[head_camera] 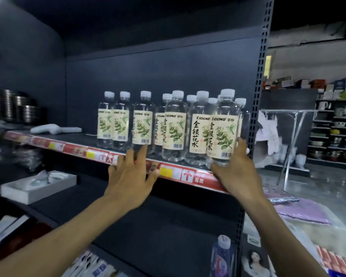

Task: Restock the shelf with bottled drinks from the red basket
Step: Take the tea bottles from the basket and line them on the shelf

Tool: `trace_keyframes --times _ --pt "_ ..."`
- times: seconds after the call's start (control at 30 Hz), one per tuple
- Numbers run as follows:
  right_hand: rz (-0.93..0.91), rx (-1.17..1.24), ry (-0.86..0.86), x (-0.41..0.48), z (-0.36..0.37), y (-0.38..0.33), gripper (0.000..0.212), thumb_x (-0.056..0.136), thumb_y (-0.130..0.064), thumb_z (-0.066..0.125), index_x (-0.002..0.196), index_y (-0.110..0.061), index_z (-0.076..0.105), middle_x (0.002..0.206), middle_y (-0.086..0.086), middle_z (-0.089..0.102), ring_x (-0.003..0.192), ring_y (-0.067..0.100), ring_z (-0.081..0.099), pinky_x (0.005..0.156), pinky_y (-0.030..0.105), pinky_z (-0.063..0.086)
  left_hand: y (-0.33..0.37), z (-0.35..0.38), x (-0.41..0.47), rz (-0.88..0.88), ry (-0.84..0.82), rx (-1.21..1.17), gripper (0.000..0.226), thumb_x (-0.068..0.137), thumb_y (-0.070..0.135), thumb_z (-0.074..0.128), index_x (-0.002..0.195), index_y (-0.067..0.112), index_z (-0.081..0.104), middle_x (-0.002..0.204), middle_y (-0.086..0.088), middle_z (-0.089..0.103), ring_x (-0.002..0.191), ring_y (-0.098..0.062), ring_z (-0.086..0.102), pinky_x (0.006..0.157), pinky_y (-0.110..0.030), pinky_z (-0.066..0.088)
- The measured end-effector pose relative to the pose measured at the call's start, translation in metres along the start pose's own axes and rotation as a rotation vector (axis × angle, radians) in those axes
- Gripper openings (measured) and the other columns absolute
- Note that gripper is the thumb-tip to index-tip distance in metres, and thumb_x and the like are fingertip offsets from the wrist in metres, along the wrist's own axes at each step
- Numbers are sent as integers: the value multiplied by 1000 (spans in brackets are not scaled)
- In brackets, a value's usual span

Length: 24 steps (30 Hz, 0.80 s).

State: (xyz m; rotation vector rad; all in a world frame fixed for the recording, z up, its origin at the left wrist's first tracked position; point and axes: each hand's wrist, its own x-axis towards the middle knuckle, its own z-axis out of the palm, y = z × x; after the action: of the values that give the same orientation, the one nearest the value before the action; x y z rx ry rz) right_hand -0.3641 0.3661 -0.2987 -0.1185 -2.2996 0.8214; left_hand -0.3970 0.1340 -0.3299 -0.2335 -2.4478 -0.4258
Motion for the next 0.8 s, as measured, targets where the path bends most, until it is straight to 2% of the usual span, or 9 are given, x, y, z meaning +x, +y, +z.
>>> trace_keyframes --times 0.1,0.17,0.27,0.3,0.4,0.47,0.6,0.7,0.8 --pt "26 37 23 -5 -3 -6 90 81 -35 75 146 -22 15 128 12 59 105 33 62 89 48 54 -24 -9 -24 -40 -25 20 72 97 56 33 154 25 3 147 -8 25 134 -30 26 105 -50 30" --pt "18 -20 79 -13 -3 -9 95 81 -34 75 150 -15 12 141 19 47 125 38 50 101 52 45 -40 -17 -43 -56 -33 45 71 96 57 33 153 26 4 145 -7 27 130 -30 30 103 -49 33" --pt "-175 -135 262 -59 15 -34 85 85 -27 66 152 -7 17 146 23 36 134 40 36 110 49 35 -70 -28 -83 -70 -18 173 71 97 56 31 154 26 2 145 -6 30 132 -29 33 103 -48 35" --pt "-256 -99 237 -82 25 -47 77 87 -26 63 150 -9 24 146 19 36 134 36 35 109 47 35 -78 -31 -97 -73 -14 254 72 97 55 32 155 25 1 146 -6 31 132 -30 34 103 -48 35" --pt "-485 -53 -211 -158 90 -85 57 96 -36 52 148 -25 32 153 -3 26 139 19 32 104 38 40 -125 -40 -164 -171 -53 487 74 94 52 38 155 21 10 140 -10 40 125 -34 41 95 -48 39" --pt "-588 -3 -417 -202 137 -99 53 98 -37 49 147 -29 34 152 -9 25 138 14 34 100 34 42 -158 -46 -213 -248 -139 572 71 91 50 41 152 18 22 133 -11 46 118 -35 46 89 -47 41" --pt "-633 111 -679 -279 217 -113 42 96 -30 50 138 -25 46 141 -5 38 123 19 48 94 36 44 -213 -57 -316 -402 -304 678 66 88 51 49 144 16 39 123 -13 54 109 -37 52 83 -45 43" --pt "-671 111 -953 -336 269 -112 39 95 -31 52 134 -25 49 134 -1 46 117 23 55 94 39 48 -244 -59 -389 -611 -446 657 59 92 49 45 142 18 36 128 -11 49 116 -35 48 90 -45 41" --pt "-638 85 -1180 -385 311 -98 35 92 -31 56 127 -24 56 126 2 58 118 23 56 99 36 46 -272 -45 -455 -839 -557 559 54 93 45 44 141 20 34 137 -10 45 123 -33 46 97 -47 40"
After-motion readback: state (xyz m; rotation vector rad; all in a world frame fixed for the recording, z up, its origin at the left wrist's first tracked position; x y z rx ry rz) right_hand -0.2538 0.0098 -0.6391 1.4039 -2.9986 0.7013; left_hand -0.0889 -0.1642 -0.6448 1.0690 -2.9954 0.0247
